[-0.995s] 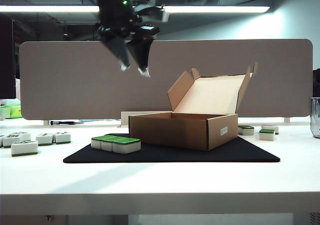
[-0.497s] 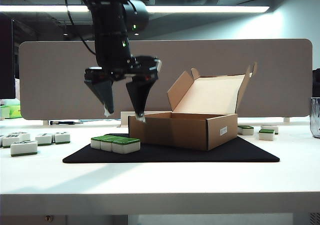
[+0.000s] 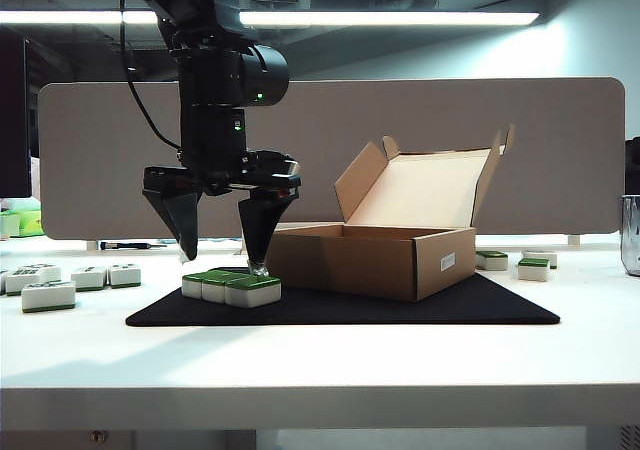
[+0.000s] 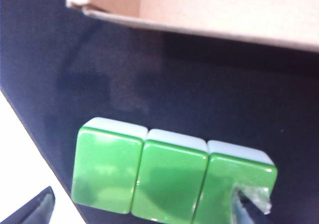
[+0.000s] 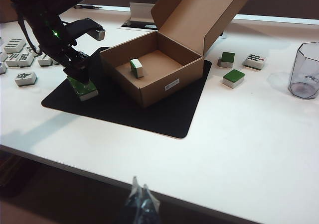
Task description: Pick up four mahjong tiles and put them into the paper box.
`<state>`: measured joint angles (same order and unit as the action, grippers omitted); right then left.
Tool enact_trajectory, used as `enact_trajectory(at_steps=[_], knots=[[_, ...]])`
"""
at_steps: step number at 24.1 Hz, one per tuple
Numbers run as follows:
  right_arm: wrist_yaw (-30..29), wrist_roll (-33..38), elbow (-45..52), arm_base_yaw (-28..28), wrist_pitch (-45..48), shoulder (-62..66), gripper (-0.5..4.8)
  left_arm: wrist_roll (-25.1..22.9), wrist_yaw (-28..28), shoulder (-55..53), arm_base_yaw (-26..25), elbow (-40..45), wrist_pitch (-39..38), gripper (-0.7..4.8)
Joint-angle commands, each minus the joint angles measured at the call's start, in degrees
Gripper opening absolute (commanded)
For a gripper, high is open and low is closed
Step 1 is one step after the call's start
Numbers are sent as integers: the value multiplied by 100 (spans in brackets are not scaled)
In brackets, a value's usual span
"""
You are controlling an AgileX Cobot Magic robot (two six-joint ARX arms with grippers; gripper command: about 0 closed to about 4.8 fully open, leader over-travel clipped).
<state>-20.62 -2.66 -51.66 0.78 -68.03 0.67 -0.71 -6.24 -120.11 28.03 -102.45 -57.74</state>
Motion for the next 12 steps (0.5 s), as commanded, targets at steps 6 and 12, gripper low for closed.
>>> enact_trajectory(at_steps=[6,12], knots=[[13,4,-13,2,61,-63,-1,142,396,11,168,-9,17,479],[11,4,-13,2,61,-63,-1,-2393,341,11,280,-11,-46,479]])
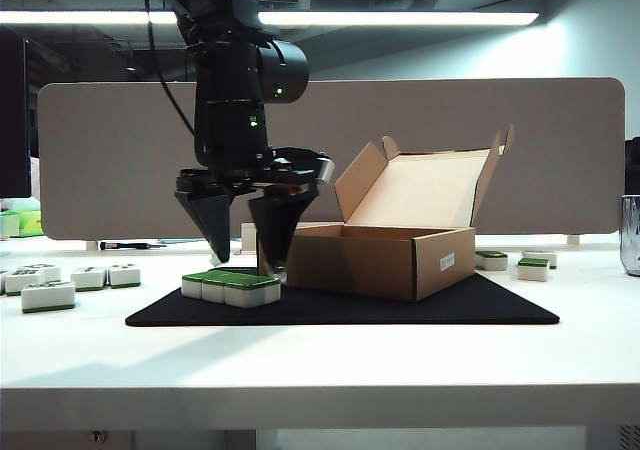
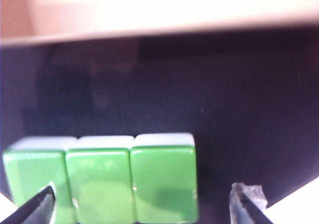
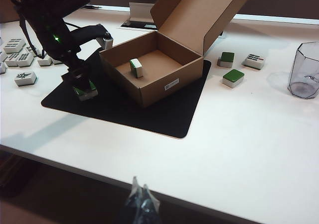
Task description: Pick up four mahjong tiles and put them into the paper box.
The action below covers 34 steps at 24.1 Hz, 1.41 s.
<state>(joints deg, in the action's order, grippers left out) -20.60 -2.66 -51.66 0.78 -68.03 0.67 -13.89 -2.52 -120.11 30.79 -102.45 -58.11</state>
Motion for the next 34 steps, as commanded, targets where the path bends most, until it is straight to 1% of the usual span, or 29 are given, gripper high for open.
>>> enact_trajectory(at_steps=[1,3,4,5,7,9,12,13,14,15,18,21,22,23,24,25,26,28,30,31,34], knots=[[9,4,-13,2,59,-63,-1,-1458,-39,11,4,-11,15,466],[9,4,-13,2,59,-63,-1,-2127,-46,11,4,-11,44,313],[11,4,-13,2,61,-63,-1,-2581,-48,11,4,-11,101,255],[11,4,-13,2,61,-63,-1,-2879,-44,11,4,-11,120,240],[9,4,-13,2,59,-63,-1,-3504,-17,11,7,-11,96,241],[9,4,-13,2,61,-63,-1,-3797,15,11,4,-11,48,250],[11,4,-11,2,61,-63,-1,-4371,20,11,7,-11,39,256],[11,4,-7,2,61,-63,-1,-4625,17,11,37,-11,66,291],[13,4,4,2,63,-63,-1,-4767,22,11,35,-11,90,317],[11,4,42,2,83,-63,-1,-4863,28,9,35,-11,118,319],[9,4,260,2,92,-63,-1,-4872,39,9,37,-9,136,319],[9,4,376,2,114,-63,-1,-4942,46,0,37,-4,-68,320],[9,4,374,2,203,-63,-1,-5112,50,-4,42,-4,-149,333],[7,4,372,2,297,-63,-1,-5268,138,-9,42,-7,-166,393],[-7,7,374,2,352,-63,-1,-5394,203,-9,42,-7,-160,424],[-55,7,372,2,417,-63,-1,-5657,286,-22,42,-4,-155,438],[-282,9,372,2,424,-63,-1,-5873,275,-63,63,-7,-136,438],[-1086,9,374,-2,337,-63,-1,-5984,275,-146,92,-7,-142,437],[-2302,11,372,-2,313,-63,-1,-5989,275,-249,92,-7,-142,435],[-2712,11,372,-2,313,-63,-1,-6151,275,-306,92,-7,-133,435],[-2691,9,372,2,317,-63,-1,-6391,278,-350,92,-7,-118,424]])
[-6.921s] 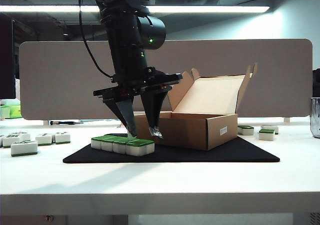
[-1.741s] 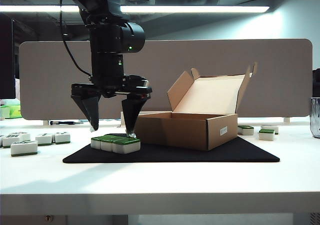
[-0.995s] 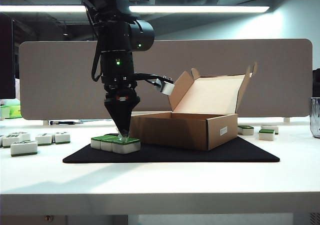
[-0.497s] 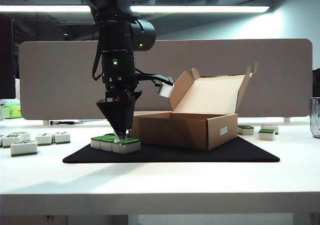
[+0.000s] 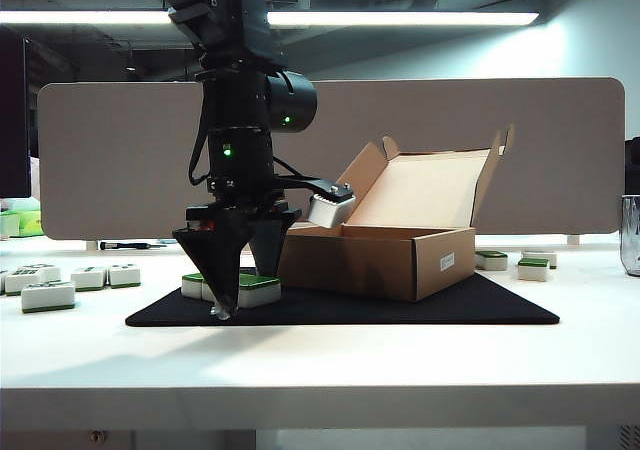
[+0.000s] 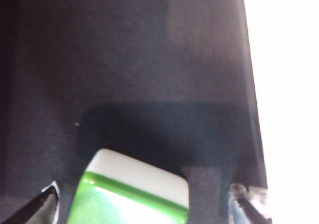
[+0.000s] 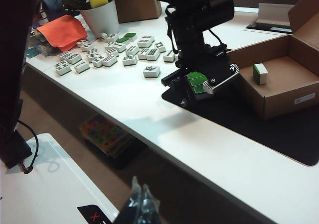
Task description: Pick up four mahjong tiles and put them into the paper box.
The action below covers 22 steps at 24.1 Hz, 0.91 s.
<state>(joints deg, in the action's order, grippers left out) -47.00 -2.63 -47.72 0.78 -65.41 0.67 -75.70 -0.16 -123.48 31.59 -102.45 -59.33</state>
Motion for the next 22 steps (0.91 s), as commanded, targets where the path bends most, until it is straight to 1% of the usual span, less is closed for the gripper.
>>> enact_trajectory(at_steps=[1,2,3,6,9,11,13,15,17,19,20,22], knots=[[-50,7,-22,0,55,-63,-1,-210,44,-13,9,-7,20,415],[-50,7,-20,2,55,-63,-1,-210,48,-13,9,-7,55,379],[-50,7,-20,2,55,-63,-1,-208,44,-13,9,-7,118,357],[-50,7,-22,2,63,-63,-1,-205,42,-28,7,-7,304,357],[-50,7,-22,2,66,-63,-1,-188,39,-146,0,-7,238,356],[-50,7,-22,2,94,-63,-1,-186,37,-227,-11,-4,166,269],[-50,7,-22,2,98,-63,-1,-186,24,-223,15,-9,249,203],[-50,4,-22,2,98,-63,-1,-184,-107,-181,101,-26,337,203],[-48,4,-22,2,98,-63,-1,-166,-317,-15,337,-28,487,203],[-50,4,-20,2,101,-63,-1,-107,-669,201,570,-28,673,203],[-48,4,-20,2,103,-63,-1,122,-861,337,662,-28,844,203],[-50,4,-20,2,109,-66,-1,509,-1034,518,730,-28,1220,203]])
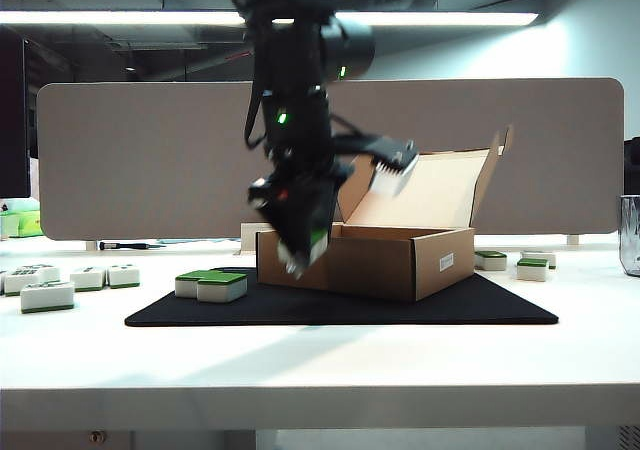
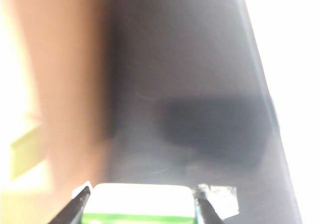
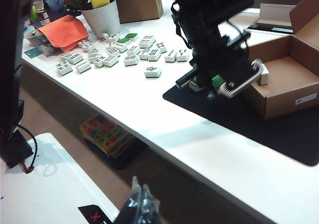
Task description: Pick up four mahjong tiles and put them into the paper box.
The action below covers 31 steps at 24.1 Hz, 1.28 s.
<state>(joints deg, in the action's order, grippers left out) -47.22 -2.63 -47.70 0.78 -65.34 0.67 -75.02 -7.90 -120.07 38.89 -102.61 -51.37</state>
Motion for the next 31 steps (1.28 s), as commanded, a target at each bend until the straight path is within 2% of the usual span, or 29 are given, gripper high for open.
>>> enact_trajectory(at_steps=[1,3,4,5,7,10,22,26,31], knots=[[-28,4,-22,2,103,-63,-1,671,-229,271,0,-13,616,203],[-28,4,-22,2,103,-63,-1,1434,-83,302,-4,-11,1314,203],[-28,4,-22,2,103,-63,-1,2210,299,289,-35,-4,1829,203],[-26,4,-22,2,105,-63,-1,2500,455,289,-33,-4,2013,203],[-31,4,-22,2,127,-63,-1,3567,1001,280,-33,-4,2686,203],[-31,4,-22,2,129,-63,-1,4435,1141,103,-33,-4,3060,203],[-33,7,-24,2,129,-63,-1,5045,1141,-597,-74,-4,3080,215],[-33,7,-24,2,129,-66,-1,5064,1172,-675,-70,-4,2999,218],[-33,7,-24,2,127,-66,-1,5064,1167,-678,-70,-4,2968,297]])
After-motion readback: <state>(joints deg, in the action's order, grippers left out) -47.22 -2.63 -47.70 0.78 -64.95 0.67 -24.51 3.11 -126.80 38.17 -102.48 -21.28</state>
